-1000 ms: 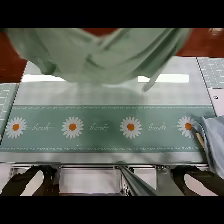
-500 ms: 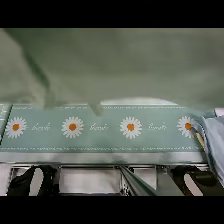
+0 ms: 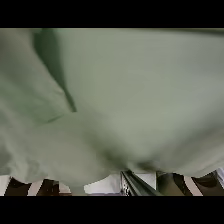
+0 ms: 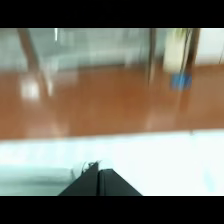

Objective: Fold the shirts.

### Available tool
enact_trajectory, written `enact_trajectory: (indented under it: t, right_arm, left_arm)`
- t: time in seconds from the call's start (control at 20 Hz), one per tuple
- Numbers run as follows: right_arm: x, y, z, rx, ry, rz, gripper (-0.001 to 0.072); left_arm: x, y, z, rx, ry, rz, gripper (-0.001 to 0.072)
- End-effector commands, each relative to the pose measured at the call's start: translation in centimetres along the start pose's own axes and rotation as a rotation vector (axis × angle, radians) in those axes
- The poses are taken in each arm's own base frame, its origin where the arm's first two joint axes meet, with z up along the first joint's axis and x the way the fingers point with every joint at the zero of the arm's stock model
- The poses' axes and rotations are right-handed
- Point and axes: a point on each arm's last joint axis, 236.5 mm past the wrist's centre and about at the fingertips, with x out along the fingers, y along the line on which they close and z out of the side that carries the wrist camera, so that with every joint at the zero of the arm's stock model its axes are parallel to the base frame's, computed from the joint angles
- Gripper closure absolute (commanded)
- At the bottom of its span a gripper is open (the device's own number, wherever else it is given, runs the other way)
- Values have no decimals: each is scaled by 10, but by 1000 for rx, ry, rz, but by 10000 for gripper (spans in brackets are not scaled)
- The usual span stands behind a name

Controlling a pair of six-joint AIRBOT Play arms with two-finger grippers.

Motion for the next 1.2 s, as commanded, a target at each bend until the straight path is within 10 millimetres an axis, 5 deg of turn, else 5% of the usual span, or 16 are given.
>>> enact_trajectory:
  t: [0.0, 0.25, 0.5, 0.7, 0.95, 1.15]
  right_arm:
    - [93, 16, -75, 61, 242, 85, 685]
    - [236, 16, -156, 156, 420, 106, 685]
    - [364, 15, -220, 314, 496, 108, 685]
    - [449, 7, -251, 368, 529, 79, 685]
    - [503, 6, -280, 530, 635, 120, 685]
    - [491, 8, -297, 484, 754, 169, 685]
  left_arm:
    - [64, 23, -95, -102, 283, -12, 689]
    - [160, 55, -210, -293, 517, -15, 688]
    - [250, 95, -278, -447, 556, 43, 689]
    - [305, 121, -304, -624, 452, 105, 688]
    - [323, 113, -361, -667, 560, 100, 688]
    - [318, 101, -378, -666, 640, 60, 688]
